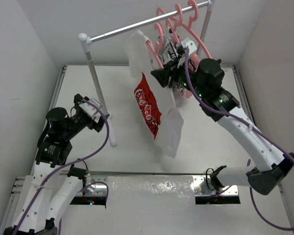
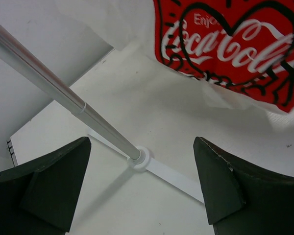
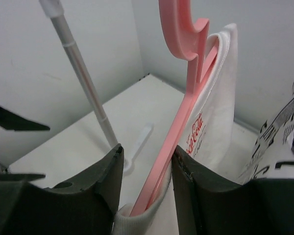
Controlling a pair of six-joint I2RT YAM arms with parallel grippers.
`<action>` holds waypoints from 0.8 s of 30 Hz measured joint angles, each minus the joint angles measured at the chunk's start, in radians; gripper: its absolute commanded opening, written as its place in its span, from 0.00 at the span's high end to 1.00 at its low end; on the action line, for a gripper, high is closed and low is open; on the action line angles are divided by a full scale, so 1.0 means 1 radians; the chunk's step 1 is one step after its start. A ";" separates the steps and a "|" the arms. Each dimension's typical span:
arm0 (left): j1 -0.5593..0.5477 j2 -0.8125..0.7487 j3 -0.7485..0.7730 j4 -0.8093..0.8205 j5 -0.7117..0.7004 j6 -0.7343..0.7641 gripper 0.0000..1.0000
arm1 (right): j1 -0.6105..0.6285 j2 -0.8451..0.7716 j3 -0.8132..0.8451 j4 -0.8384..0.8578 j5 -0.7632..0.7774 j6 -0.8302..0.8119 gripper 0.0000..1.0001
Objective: Place the t-shirt on the hanger
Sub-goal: Place the hanger at the clothesline.
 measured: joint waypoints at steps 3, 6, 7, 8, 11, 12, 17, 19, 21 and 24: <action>0.000 -0.003 -0.002 0.001 -0.003 0.000 0.17 | 0.000 0.064 0.076 0.020 0.018 -0.022 1.00; 0.000 -0.005 -0.002 0.004 -0.006 0.000 0.17 | 0.000 0.140 0.152 0.027 0.051 -0.050 1.00; 0.000 -0.007 -0.002 0.006 -0.007 0.000 0.17 | 0.000 0.163 0.169 0.031 0.063 -0.060 1.00; 0.000 -0.008 -0.002 0.006 -0.009 0.000 0.17 | 0.000 0.185 0.185 0.031 0.075 -0.071 1.00; 0.000 -0.016 -0.002 0.006 -0.016 0.001 0.17 | -0.003 0.244 0.224 0.029 0.104 -0.097 1.00; 0.000 -0.019 -0.002 0.006 -0.018 0.001 0.17 | -0.005 0.259 0.233 0.028 0.109 -0.102 1.00; 0.000 -0.036 -0.011 0.007 -0.029 0.001 0.17 | -0.032 0.329 0.290 0.019 0.122 -0.118 1.00; 0.000 -0.037 -0.016 0.006 -0.032 0.001 0.17 | -0.044 0.359 0.323 0.015 0.123 -0.119 1.00; 0.000 -0.037 -0.019 0.007 -0.035 0.001 0.17 | -0.056 0.383 0.345 0.017 0.126 -0.119 1.00; 0.000 -0.044 -0.026 0.007 -0.044 0.002 0.17 | -0.077 0.404 0.347 0.019 0.127 -0.118 1.00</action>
